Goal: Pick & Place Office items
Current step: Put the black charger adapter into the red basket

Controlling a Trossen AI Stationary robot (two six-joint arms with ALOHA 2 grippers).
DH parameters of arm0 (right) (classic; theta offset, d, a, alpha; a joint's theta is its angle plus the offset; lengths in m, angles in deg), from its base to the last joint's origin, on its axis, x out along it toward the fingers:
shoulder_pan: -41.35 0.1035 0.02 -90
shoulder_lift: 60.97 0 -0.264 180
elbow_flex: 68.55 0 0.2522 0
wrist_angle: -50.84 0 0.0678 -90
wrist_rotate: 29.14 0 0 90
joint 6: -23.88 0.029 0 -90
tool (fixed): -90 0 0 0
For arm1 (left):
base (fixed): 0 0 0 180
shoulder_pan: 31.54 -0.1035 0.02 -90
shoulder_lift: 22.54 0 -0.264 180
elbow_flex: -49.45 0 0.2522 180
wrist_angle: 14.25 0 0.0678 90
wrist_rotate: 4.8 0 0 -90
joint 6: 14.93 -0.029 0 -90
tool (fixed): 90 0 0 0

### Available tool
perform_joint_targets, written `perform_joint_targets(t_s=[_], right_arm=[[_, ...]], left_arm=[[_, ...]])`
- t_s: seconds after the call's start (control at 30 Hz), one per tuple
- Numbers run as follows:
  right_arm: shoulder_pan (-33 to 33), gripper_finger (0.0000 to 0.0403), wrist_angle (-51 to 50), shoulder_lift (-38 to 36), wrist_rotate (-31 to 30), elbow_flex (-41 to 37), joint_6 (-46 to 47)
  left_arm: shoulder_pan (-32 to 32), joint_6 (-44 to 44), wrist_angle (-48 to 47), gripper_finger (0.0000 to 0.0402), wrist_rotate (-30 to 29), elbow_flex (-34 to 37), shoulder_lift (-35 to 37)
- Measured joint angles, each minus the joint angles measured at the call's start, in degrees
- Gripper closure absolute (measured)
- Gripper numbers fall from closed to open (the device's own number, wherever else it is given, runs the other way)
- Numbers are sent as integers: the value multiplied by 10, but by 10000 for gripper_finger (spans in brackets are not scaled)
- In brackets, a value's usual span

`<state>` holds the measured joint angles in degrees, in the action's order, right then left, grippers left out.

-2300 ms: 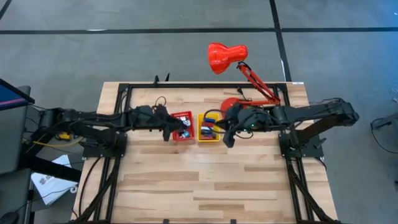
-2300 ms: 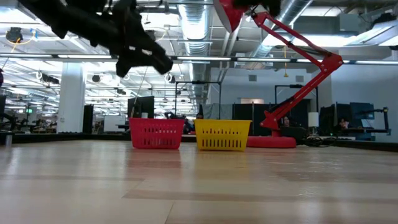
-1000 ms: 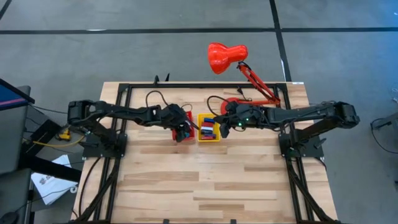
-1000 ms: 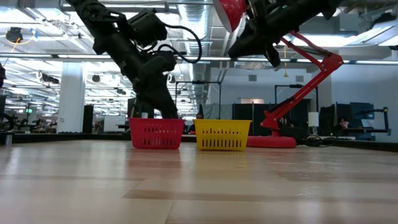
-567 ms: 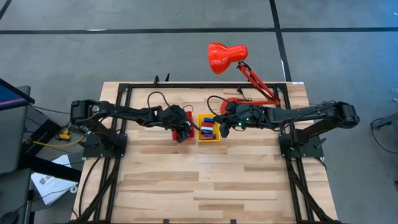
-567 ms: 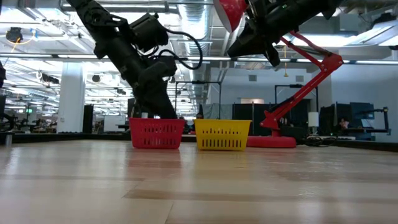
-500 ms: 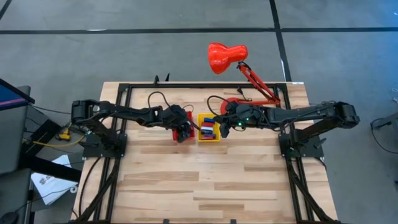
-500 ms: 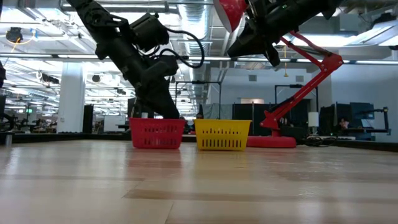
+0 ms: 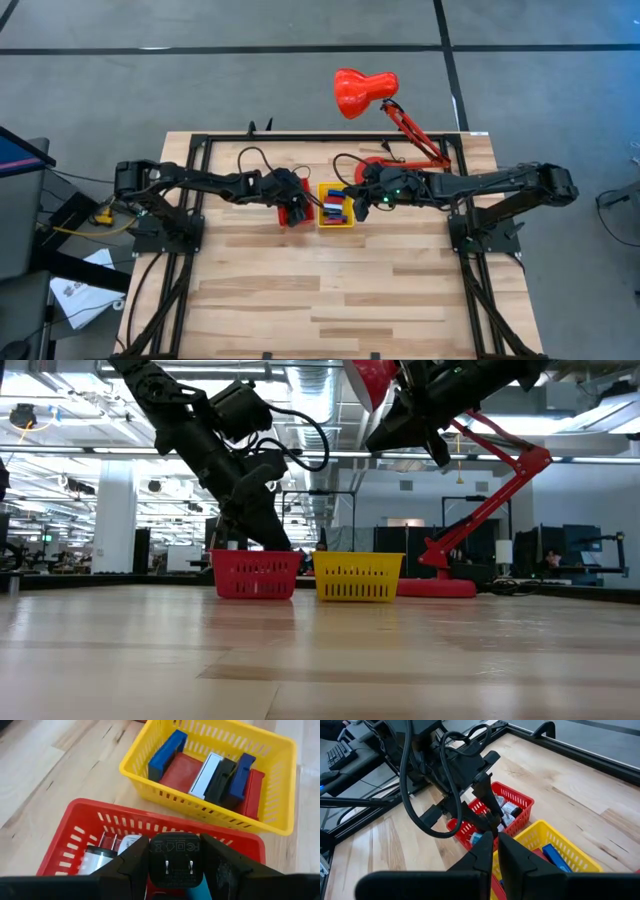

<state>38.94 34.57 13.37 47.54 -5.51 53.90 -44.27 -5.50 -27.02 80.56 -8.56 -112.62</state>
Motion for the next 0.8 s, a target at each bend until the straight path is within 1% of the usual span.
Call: perform_joint_targets(t_s=[0.1,0.23,0.53,0.8], right_arm=[[0,381,0,0,0,0,0],[0,381,0,0,0,0,0],[0,381,0,0,0,0,0],[0,381,-1,0,0,0,0]], left_arm=[[0,1,0,256,4,0,0],[1,4,14,256,38,0,0],[0,5,14,255,46,0,0],[-2,1,14,255,41,0,-7]])
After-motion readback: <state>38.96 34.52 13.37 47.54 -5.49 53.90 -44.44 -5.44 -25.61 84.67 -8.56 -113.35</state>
